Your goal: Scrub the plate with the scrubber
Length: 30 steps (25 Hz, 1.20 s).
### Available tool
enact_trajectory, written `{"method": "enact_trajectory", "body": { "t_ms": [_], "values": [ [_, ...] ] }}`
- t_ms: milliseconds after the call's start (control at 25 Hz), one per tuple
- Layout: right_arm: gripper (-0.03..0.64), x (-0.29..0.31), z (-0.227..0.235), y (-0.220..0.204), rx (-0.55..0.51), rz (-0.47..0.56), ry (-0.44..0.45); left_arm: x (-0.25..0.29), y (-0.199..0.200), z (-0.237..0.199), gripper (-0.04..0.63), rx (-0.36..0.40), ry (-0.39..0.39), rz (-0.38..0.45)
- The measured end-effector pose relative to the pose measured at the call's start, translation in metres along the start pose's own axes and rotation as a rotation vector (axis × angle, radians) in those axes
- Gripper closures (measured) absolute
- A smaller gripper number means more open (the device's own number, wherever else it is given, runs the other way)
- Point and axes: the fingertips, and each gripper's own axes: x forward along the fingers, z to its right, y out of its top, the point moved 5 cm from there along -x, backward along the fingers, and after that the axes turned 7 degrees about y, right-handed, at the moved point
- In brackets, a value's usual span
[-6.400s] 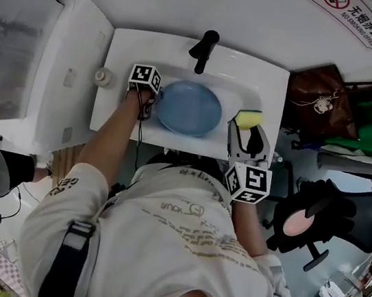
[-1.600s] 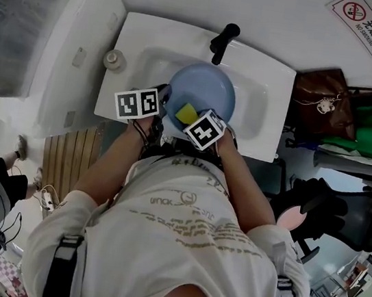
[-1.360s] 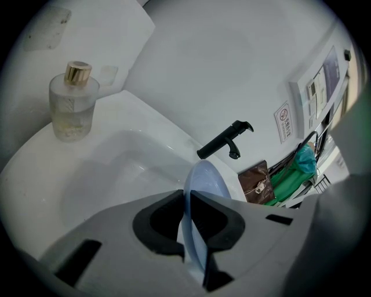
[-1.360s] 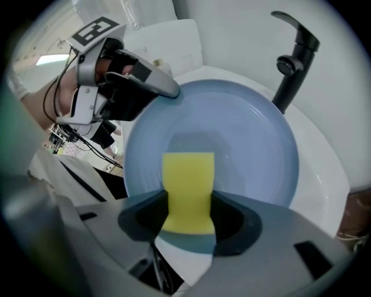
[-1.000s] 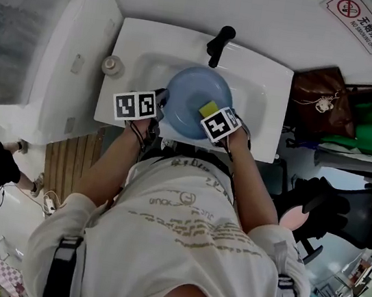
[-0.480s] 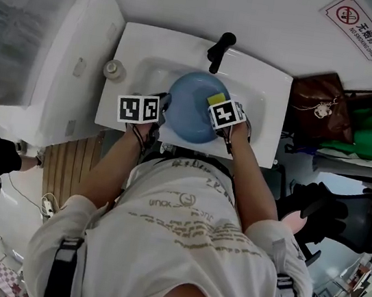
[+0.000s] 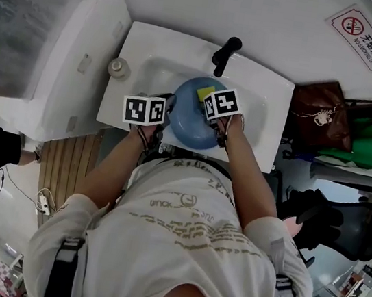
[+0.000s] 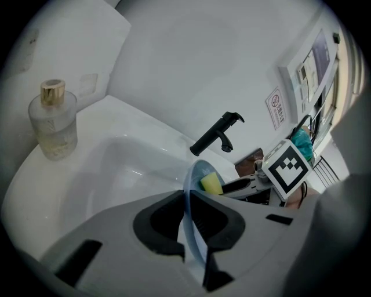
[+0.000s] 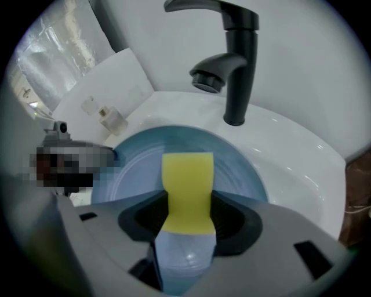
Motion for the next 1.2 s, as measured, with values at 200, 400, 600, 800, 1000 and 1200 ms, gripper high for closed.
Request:
{"method": "enact_trajectory", "body": {
  "t_ms": [200, 400, 600, 800, 1000, 1200],
  "values": [
    [0.394, 0.005, -0.024, 0.008, -0.032, 0.003, 0.065, 0.002, -0.005, 0.001, 0.552, -0.008, 0.004, 0.001],
    [0.394, 0.008, -0.047, 0.004, -0.071, -0.027, 0.112, 0.001, -0.005, -0.002, 0.552, -0.031, 0.014, 0.005],
    [0.393, 0.01, -0.065, -0.01, -0.093, -0.055, 0.138, 0.003, -0.005, -0.005, 0.552, -0.049, 0.018, 0.013],
    [0.393, 0.011, -0.085, -0.028, -0.149, -0.106, 0.161, 0.004, -0.005, -0.007, 0.552, -0.058, 0.015, 0.011],
    [0.393, 0.009, -0.088, -0.051, -0.212, -0.156, 0.135, 0.004, -0.006, -0.011, 0.552, -0.043, 0.024, -0.007],
    [0.393, 0.005, -0.061, -0.071, -0.175, -0.176, 0.085, 0.002, -0.007, -0.014, 0.552, -0.038, 0.022, -0.014]
  ]
}}
